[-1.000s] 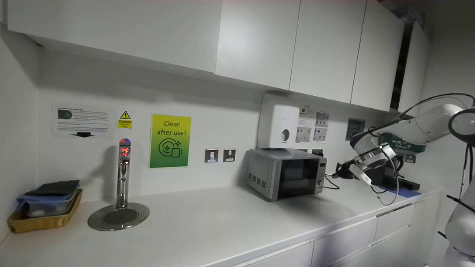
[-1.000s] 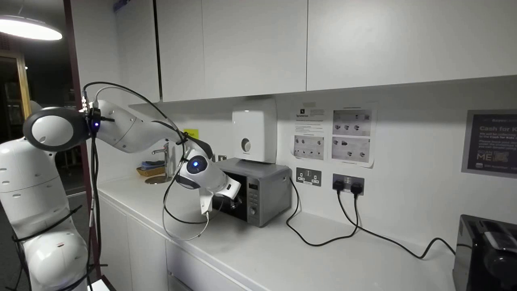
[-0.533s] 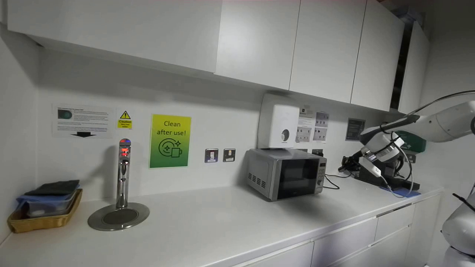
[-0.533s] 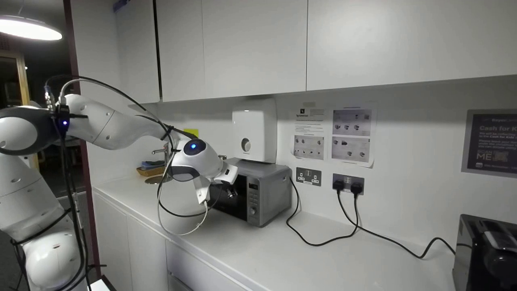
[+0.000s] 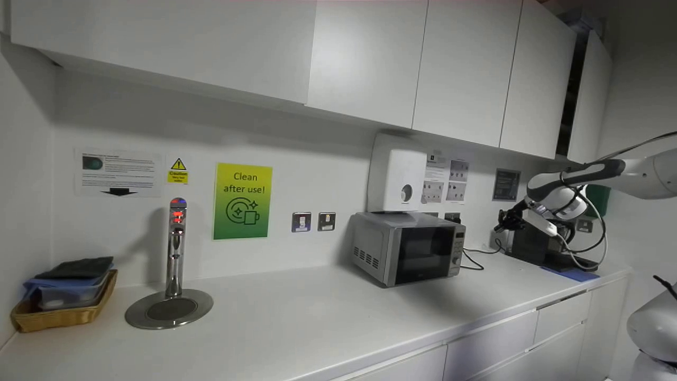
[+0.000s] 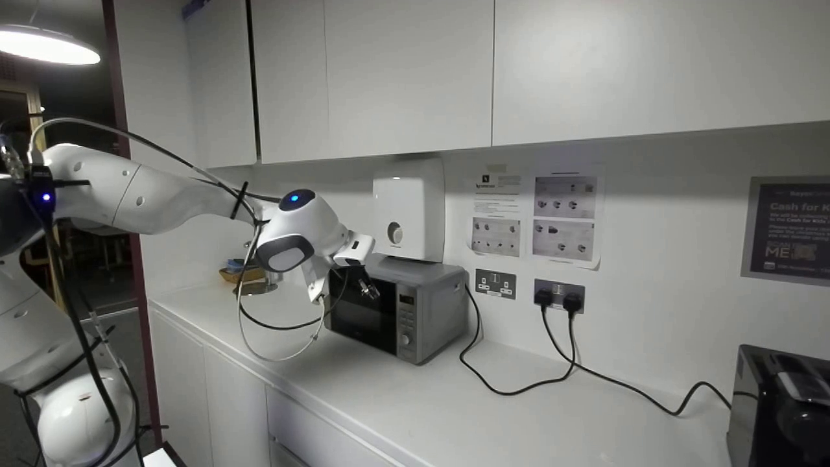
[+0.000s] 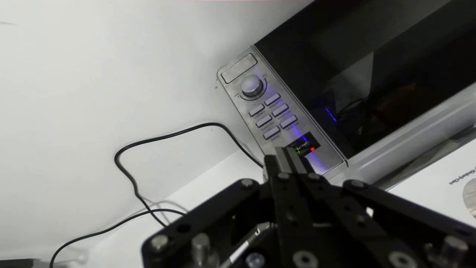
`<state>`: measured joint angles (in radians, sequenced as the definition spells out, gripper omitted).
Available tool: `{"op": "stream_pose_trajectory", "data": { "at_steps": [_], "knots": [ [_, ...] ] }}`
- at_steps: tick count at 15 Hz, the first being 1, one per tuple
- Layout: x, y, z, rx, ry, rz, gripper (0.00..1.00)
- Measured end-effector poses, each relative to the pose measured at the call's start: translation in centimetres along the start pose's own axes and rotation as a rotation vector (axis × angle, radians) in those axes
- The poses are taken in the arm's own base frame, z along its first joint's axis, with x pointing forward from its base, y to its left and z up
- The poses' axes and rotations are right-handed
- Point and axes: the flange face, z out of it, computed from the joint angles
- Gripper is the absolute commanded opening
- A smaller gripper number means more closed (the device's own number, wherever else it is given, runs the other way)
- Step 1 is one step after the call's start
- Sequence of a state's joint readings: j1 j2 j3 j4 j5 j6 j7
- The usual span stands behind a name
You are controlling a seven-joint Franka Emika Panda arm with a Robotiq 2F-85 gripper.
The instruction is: Press a button on the microwave
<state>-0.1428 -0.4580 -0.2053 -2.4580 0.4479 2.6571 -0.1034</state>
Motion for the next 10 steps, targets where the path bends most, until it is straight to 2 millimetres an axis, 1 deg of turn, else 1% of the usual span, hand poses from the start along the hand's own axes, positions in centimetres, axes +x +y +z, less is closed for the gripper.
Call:
{"op": "stream_pose_trajectory", "data": {
  "at_steps": [4, 10],
  "knots": [
    [0.3, 0.8, -1.7, -0.095, -0.004, 0.018, 0.00],
    [-0.2, 1.7, -3.9, -0.160, -0.090, 0.005, 0.00]
  ]
}}
